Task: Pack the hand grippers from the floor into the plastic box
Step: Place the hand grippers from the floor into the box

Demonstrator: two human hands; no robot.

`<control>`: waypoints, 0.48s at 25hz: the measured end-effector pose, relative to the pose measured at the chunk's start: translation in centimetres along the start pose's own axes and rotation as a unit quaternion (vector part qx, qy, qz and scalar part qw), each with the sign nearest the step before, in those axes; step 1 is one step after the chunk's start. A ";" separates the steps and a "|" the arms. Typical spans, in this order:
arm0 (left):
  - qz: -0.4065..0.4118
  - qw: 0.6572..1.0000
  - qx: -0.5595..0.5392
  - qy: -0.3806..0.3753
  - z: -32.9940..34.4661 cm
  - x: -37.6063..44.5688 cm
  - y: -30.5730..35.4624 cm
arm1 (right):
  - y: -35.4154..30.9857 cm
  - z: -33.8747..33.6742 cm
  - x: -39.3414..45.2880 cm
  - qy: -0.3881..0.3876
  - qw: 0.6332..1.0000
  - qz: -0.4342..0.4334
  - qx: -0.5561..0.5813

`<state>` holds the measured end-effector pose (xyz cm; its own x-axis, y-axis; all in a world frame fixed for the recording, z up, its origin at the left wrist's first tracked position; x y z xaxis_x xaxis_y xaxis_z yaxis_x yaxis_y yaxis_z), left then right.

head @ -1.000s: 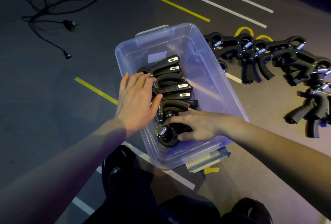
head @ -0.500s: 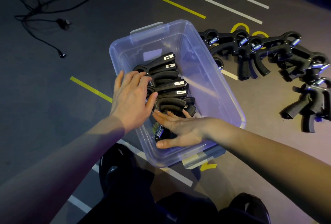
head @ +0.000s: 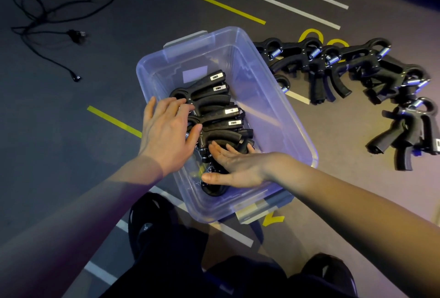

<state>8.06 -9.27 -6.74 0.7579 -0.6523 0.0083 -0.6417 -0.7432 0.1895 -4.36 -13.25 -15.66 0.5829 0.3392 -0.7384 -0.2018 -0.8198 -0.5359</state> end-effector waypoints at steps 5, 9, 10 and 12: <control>0.003 1.000 -0.001 -0.001 0.1 0.2 0.2 | 0.0 -1.9 0.0 0.063 0.995 -0.024 0.069; -0.040 0.997 -0.065 0.001 -0.9 0.8 1.0 | -0.4 -7.8 -5.1 0.355 0.920 -0.122 0.111; -0.038 0.995 -0.095 0.001 -1.3 1.1 2.0 | 0.1 -9.2 -7.5 0.437 0.882 -0.132 0.113; 0.001 0.990 -0.138 -0.001 -2.0 1.4 5.6 | 2.4 -10.8 -12.7 0.586 0.793 -0.120 0.114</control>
<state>5.76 -14.11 -3.74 0.7557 -0.6549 0.0068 -0.5867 -0.6723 0.4513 -3.76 -24.46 -3.12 0.9306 -0.2982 0.2123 -0.0335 -0.6469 -0.7619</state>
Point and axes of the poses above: each hand's wrist, its own x-axis towards the middle knuckle, its own z-axis out of the palm, y = z × x, the point moved 10 cm from there along x, towards the middle knuckle, and after that the axes turned 9 degrees about -z, right-handed, at the moved point
